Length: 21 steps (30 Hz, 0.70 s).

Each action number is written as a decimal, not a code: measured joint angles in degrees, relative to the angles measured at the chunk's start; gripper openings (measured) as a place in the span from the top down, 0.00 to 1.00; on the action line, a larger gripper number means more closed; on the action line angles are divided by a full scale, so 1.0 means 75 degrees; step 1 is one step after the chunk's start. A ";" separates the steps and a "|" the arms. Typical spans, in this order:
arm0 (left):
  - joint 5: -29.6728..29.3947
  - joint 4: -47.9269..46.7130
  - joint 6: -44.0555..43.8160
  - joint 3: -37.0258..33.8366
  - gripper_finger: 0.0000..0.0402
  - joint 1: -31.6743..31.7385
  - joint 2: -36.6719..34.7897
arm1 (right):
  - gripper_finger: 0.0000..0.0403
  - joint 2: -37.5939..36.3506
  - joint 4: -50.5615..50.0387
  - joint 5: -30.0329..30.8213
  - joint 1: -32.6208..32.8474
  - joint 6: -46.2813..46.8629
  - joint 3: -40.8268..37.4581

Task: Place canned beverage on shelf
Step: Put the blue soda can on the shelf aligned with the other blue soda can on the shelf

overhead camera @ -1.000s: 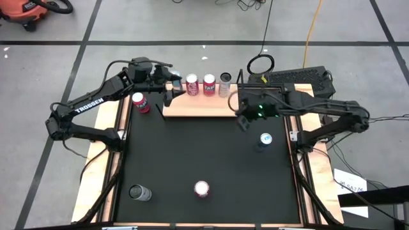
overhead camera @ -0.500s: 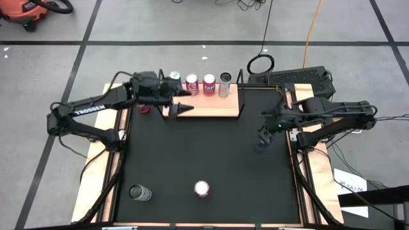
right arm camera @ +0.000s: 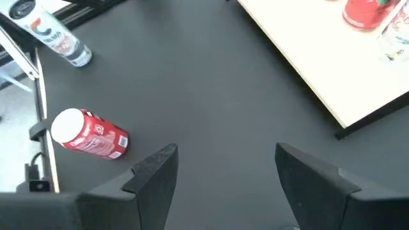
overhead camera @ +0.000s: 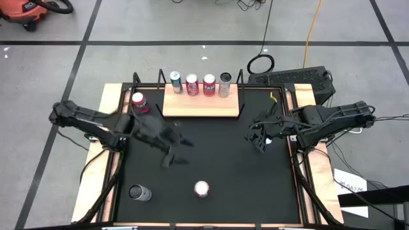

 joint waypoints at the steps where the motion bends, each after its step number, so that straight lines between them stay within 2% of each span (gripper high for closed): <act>1: -0.0128 0.0269 -0.0056 0.0000 0.18 -0.0173 0.0148 | 0.38 0.0027 -0.0034 0.0102 0.0003 0.0006 0.0000; 6: -0.0597 0.1373 -0.0976 0.0000 0.18 -0.0576 0.0841 | 0.38 0.0091 -0.0164 0.0452 -0.0001 0.0504 0.0000; 14: -0.0858 0.0921 -0.1704 0.0000 0.18 -0.1235 0.1466 | 0.38 0.0102 -0.0559 0.0780 0.0541 0.1324 0.0002; 18: -0.0883 -0.0223 -0.2458 0.0000 0.18 -0.1500 0.1444 | 0.38 0.0204 -0.0712 0.0799 0.0962 0.1798 0.0003; 21: -0.0860 -0.2196 -0.3564 0.0205 0.18 -0.1586 0.1256 | 0.38 0.0309 -0.0780 0.1036 0.1291 0.2088 0.0003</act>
